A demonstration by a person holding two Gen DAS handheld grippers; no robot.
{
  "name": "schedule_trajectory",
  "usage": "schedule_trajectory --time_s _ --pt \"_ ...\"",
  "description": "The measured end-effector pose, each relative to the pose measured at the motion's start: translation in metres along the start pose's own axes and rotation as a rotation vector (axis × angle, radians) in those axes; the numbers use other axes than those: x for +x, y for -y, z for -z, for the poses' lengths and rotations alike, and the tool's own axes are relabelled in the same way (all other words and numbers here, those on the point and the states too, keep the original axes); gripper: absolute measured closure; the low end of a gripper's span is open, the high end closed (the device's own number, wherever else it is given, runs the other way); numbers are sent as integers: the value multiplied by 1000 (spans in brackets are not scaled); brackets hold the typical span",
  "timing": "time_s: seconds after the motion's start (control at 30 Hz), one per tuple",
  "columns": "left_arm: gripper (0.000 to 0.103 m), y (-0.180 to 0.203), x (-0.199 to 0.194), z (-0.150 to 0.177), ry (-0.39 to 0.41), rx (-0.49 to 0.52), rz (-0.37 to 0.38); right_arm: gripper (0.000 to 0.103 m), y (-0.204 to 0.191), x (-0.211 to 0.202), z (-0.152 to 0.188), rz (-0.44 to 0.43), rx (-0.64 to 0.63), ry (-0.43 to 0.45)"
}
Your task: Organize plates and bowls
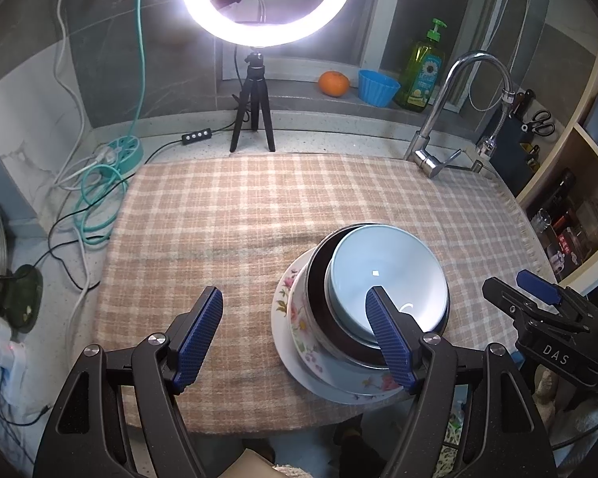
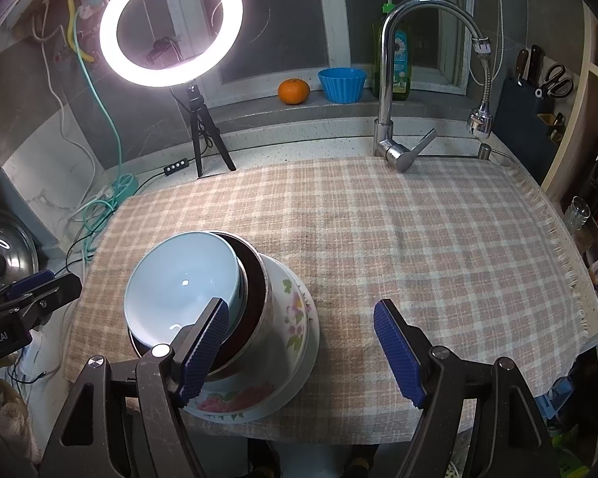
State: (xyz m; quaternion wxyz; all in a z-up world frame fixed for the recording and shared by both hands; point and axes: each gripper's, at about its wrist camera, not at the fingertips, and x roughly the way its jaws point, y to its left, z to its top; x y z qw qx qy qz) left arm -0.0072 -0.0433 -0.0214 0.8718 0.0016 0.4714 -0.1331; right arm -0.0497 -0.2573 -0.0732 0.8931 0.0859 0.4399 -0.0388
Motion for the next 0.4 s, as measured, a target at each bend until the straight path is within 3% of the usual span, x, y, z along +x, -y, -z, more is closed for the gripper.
schedule_trajectory --time_s 0.4 --pt "29 1 -1 1 3 1 -6 31 5 3 3 -1 4 -6"
